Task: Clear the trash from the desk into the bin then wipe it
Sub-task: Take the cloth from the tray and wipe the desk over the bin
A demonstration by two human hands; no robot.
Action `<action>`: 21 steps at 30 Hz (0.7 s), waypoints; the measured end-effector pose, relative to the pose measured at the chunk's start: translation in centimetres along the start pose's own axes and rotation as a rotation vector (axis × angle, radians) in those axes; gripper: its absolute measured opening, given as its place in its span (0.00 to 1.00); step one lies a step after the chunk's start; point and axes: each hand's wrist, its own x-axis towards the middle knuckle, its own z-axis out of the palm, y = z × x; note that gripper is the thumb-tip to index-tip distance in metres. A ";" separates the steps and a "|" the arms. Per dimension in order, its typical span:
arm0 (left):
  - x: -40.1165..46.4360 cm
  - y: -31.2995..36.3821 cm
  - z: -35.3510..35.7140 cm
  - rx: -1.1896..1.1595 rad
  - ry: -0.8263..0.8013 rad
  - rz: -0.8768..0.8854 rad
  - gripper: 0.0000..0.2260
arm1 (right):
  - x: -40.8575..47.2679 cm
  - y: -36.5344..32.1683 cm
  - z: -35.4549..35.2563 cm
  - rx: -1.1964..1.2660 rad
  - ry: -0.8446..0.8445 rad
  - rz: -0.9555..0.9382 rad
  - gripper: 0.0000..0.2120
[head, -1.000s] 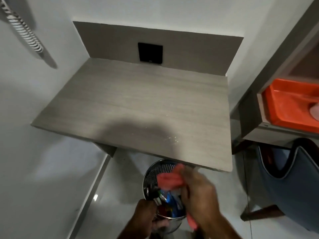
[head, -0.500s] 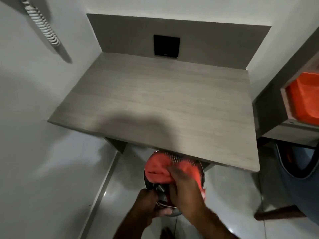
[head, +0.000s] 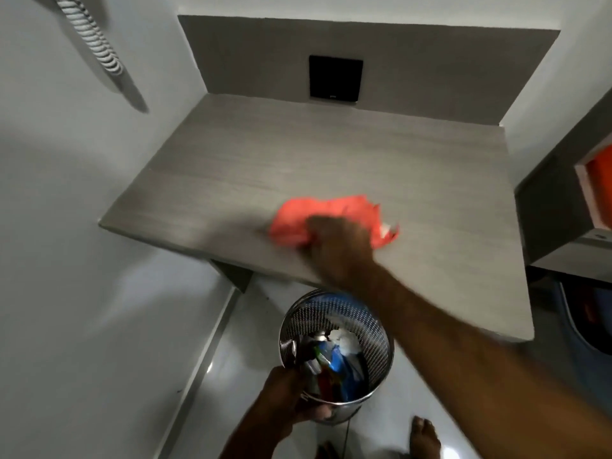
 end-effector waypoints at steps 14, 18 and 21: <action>19.5 -15.1 5.1 -0.021 0.113 -0.085 0.14 | -22.3 17.4 23.1 0.301 -0.161 -0.017 0.18; 24.9 -19.8 8.9 -0.076 0.136 -0.127 0.14 | -22.3 20.9 27.8 0.771 -0.533 -0.413 0.45; 27.3 -22.9 10.6 -0.121 0.055 -0.183 0.10 | -23.5 22.7 30.5 0.790 -0.580 -0.321 0.53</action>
